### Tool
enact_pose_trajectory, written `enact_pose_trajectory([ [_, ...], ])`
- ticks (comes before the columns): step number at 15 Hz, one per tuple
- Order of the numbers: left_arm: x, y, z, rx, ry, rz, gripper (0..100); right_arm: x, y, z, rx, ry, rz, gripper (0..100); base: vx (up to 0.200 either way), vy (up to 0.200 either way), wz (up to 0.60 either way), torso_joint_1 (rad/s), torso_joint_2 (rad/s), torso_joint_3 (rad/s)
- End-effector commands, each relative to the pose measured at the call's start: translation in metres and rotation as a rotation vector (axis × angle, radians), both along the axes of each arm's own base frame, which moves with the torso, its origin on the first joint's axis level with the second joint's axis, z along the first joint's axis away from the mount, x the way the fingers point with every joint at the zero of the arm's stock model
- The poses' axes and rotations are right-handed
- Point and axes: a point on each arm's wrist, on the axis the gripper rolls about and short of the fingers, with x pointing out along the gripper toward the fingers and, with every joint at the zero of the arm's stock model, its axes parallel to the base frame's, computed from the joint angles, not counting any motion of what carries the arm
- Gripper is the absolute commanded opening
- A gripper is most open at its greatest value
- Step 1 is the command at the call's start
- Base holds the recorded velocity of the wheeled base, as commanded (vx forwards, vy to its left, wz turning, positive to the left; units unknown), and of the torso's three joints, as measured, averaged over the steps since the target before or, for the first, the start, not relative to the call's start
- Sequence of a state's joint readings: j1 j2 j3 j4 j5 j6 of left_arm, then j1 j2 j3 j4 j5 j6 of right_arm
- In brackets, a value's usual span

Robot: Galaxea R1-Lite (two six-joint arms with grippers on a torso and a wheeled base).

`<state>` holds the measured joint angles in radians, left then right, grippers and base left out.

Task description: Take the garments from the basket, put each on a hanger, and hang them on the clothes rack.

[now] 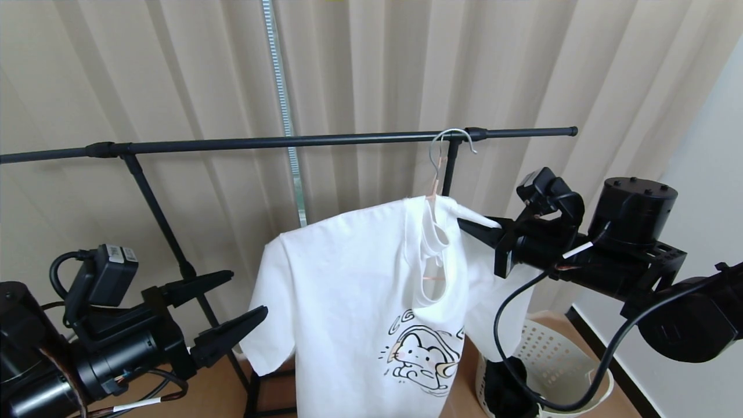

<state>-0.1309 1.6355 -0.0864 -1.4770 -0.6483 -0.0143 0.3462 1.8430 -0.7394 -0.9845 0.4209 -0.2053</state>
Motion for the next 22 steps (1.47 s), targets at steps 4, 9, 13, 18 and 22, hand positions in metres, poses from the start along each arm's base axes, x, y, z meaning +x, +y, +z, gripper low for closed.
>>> enact_pose_trajectory([
  [4, 0.011, -0.001, -0.017, 0.011, 0.08, 0.006, 100, -0.009, -0.001, 0.005, 0.006, -0.009, 0.026, 0, 0.0, 0.0, 0.0, 0.0, 0.0, 0.0],
  [9, 0.014, -0.001, -0.02, 0.011, 0.096, 0.008, 100, -0.012, -0.002, 0.006, 0.002, -0.013, 0.03, 0, 0.0, 0.0, 0.0, 0.0, 0.0, 0.0],
  [13, 0.015, -0.002, -0.023, 0.012, 0.111, 0.003, 100, -0.016, -0.002, 0.008, 0.005, -0.017, 0.054, 0, 0.0, 0.0, 0.0, 0.0, 0.0, 0.0],
  [18, 0.019, -0.003, -0.027, 0.015, 0.125, 0.006, 0, -0.019, -0.003, 0.011, 0.01, -0.025, 0.072, 0, 0.0, 0.0, 0.0, 0.0, 0.0, 0.0],
  [22, 0.02, 0.003, -0.025, 0.012, 0.106, 0.031, 0, -0.016, -0.003, 0.012, 0.014, -0.027, 0.067, 0, 0.0, 0.0, 0.0, 0.0, 0.0, 0.0],
])
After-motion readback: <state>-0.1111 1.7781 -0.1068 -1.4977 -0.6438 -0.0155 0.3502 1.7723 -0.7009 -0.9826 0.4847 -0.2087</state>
